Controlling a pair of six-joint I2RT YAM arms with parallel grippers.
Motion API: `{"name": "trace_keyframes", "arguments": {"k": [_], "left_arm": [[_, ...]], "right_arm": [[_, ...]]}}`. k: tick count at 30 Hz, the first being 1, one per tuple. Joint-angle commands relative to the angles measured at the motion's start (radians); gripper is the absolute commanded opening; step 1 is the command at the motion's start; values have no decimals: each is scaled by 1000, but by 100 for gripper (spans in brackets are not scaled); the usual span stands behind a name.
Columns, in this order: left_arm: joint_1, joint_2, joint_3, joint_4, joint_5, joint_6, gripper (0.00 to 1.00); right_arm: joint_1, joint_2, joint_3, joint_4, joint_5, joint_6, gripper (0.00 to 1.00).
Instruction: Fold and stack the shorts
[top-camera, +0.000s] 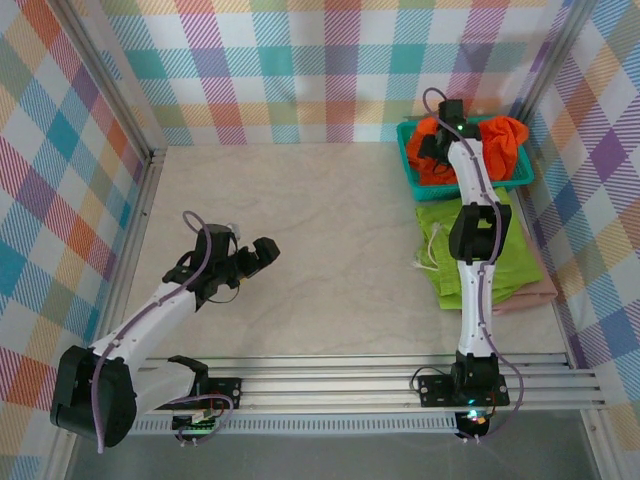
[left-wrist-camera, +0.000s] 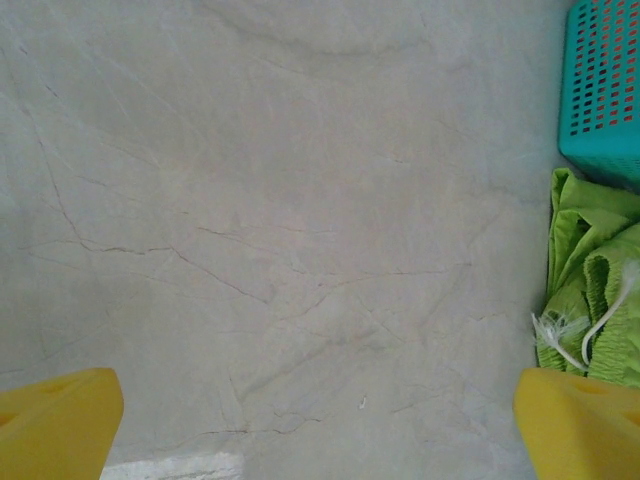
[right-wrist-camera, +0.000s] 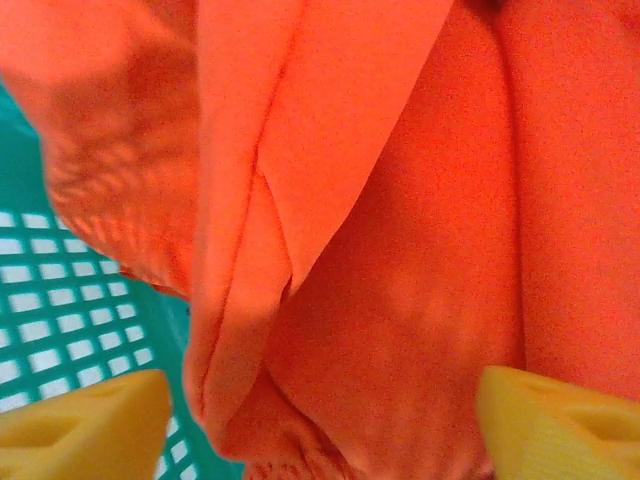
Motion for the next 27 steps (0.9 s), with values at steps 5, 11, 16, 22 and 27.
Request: {"name": "trace_keyframes", "arguments": {"k": [5,11,16,22,27], "left_arm": [[15,42,37,0,-13,25,100],[14,52,37,7,-9,21,100],[15,38,39,-2,-16,22,100],[15,35,36,2,-14,19,100],[14,26,35,5,-12,13,100]], "right_arm": [[-1,33,34,82,15,-47,48],[-2,32,32,130,-21,-66,8],[-2,-3,31,162,-46,-44,0],[4,-98,-5,212,-123,-39,0],[33,-261,-134,335,-152,-39,0]]}}
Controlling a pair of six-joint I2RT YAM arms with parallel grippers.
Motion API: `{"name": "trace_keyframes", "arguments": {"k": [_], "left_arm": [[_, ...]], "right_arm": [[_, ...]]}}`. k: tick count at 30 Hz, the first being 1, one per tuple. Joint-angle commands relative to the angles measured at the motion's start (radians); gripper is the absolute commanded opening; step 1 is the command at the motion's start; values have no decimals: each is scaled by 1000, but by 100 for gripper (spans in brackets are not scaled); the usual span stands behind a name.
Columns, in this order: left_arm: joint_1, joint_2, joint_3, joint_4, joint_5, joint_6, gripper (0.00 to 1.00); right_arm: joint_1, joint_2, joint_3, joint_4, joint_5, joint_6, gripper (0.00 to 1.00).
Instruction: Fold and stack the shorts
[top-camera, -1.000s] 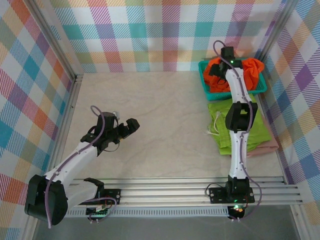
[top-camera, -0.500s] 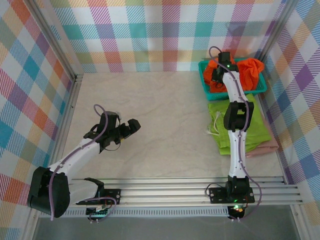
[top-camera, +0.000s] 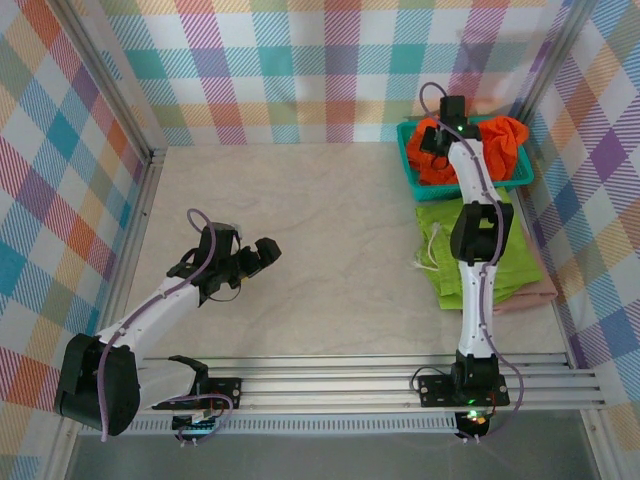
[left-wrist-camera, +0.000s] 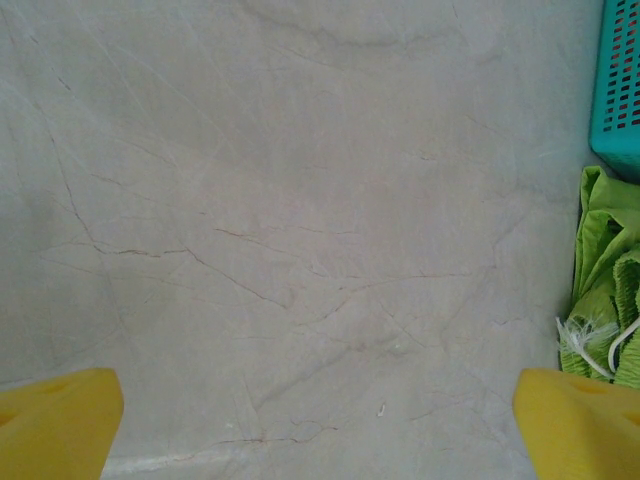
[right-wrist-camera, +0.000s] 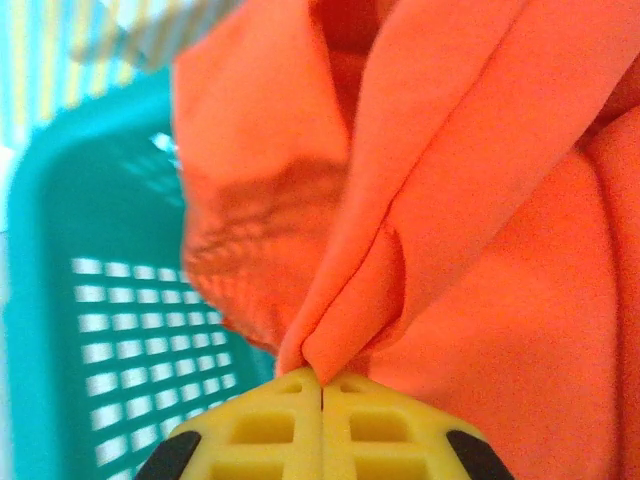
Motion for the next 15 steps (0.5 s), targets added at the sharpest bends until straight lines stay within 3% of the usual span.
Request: {"name": "trace_keyframes", "arguments": {"k": [1,10,15], "left_arm": [[14,-29,20,5,-7,6,100],[14,-49,6,5,-8,4,100],[14,-54,0,10,-8,0,100]], "right_arm": [[32,-197,-45,151,-39,15,0],[129,-379,-63,255,-39,-35,0],[208,-421,38,243,-67,-87,0]]}}
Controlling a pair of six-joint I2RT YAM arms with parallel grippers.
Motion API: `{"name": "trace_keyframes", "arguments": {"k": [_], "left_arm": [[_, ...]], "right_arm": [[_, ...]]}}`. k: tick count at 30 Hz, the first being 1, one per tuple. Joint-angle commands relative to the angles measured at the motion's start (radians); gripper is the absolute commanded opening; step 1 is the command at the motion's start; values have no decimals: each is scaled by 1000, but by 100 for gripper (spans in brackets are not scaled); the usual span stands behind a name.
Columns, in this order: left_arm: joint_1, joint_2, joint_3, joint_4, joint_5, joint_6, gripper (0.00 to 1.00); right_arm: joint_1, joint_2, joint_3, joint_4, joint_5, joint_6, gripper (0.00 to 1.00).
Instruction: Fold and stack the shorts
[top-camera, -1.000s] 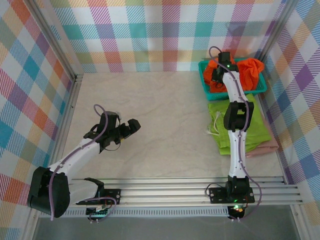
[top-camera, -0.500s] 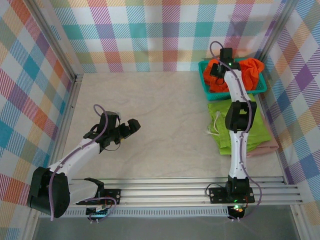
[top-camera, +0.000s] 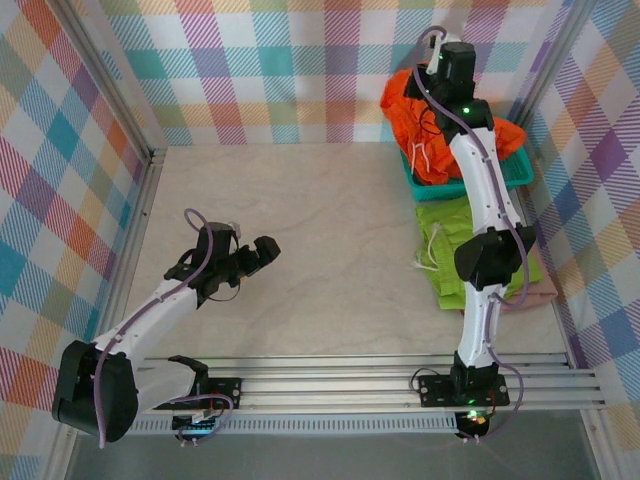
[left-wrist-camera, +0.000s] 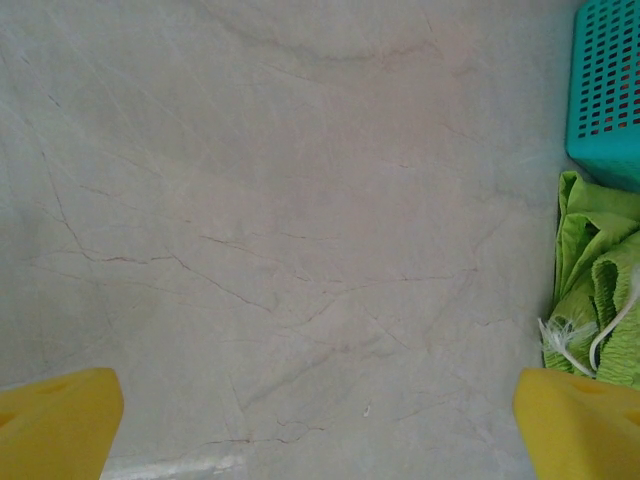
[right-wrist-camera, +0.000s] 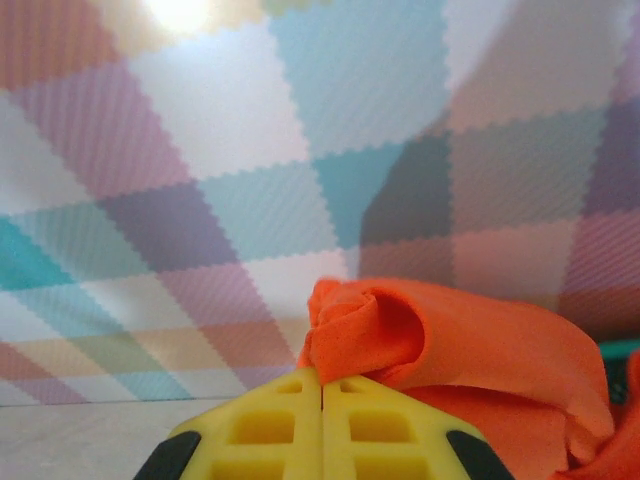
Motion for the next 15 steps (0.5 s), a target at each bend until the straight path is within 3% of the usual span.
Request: {"name": "trace_keyframes", "arguments": {"k": [1,8,12,15], "left_arm": [[13,-20,3,9,-8,0,100],[14,-65,-2,19,-32,-12,100],[14,-152,-11,2,-96,-25,100],[14,-250,-18,-34,-174,-31,100]], "right_arm": [[55,-51,71,46,-47,-67,0],[253,-77,79,-29,-152,-172,0],[390,-63,-16,-121,-249,-220,4],[465,-102,-190,-117,-329,-209,51]]}}
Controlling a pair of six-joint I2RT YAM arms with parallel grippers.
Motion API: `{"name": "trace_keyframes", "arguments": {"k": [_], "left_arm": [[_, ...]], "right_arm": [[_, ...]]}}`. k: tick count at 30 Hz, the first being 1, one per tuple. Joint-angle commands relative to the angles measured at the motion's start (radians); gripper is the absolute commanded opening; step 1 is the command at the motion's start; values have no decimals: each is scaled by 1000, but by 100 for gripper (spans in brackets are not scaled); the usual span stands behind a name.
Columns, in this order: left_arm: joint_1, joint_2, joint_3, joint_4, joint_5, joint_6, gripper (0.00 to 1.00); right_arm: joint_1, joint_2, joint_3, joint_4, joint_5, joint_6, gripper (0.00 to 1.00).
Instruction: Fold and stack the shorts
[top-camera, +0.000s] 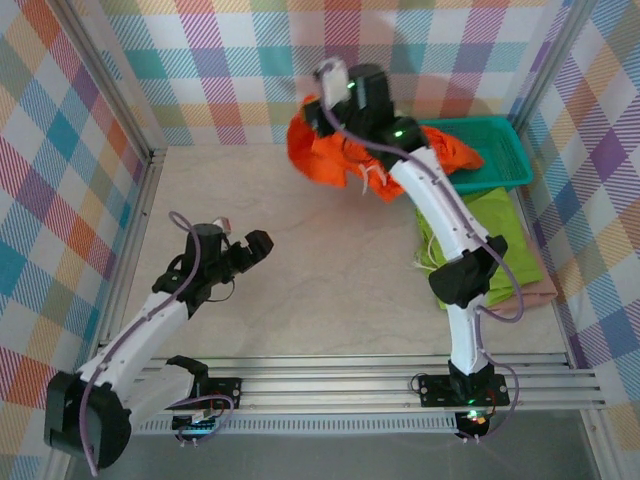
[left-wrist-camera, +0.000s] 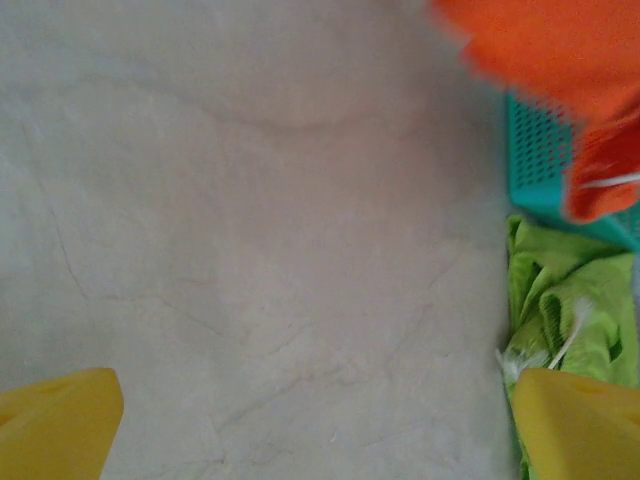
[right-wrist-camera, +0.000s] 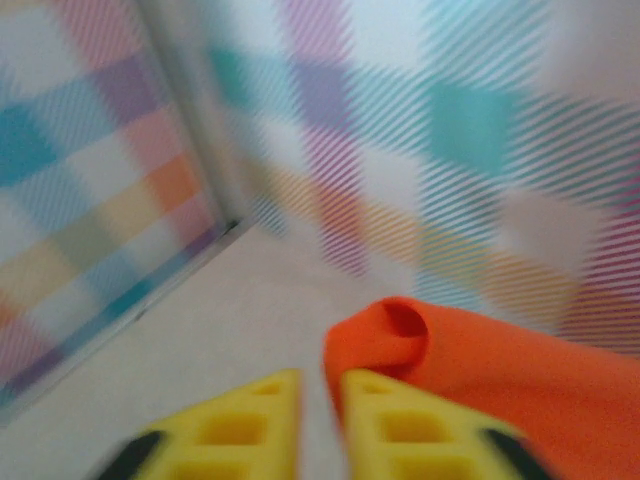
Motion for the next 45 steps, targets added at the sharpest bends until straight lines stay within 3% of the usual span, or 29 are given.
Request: {"name": "trace_keyframes", "arguments": {"k": [1,4,8,12,17,24,31,41,45], "left_arm": [[14,-109,-15,-36,-112,-15,100],[15,-181,-14,-52,-160,-15,100],[24,-162,22,-101,-159,3,100],[32,-3,98,-70,-35,24,100],[32,281,227,23,127,47,100],[-7,662,480,6,194,105,99],[-9,995,785,-164,103,214,94],[26,1258,1127,-342,-29,307,90],[31,1332,1202,-365,32,298,82]], "right_arm": [[63,-69,-177,-22,-142,-7,62],[66,-186,-438,114,-161,122,75],[64,-333,-733,223,-47,188,80],[40,-418,-874,150,77,243,82],[-77,-545,-1072,156,140,365,91],[-274,-580,-1199,179,66,492,91],[-279,-620,-1255,189,51,493,91],[-279,-742,-1340,153,49,452,92],[-278,-775,-1368,158,56,448,92]]}}
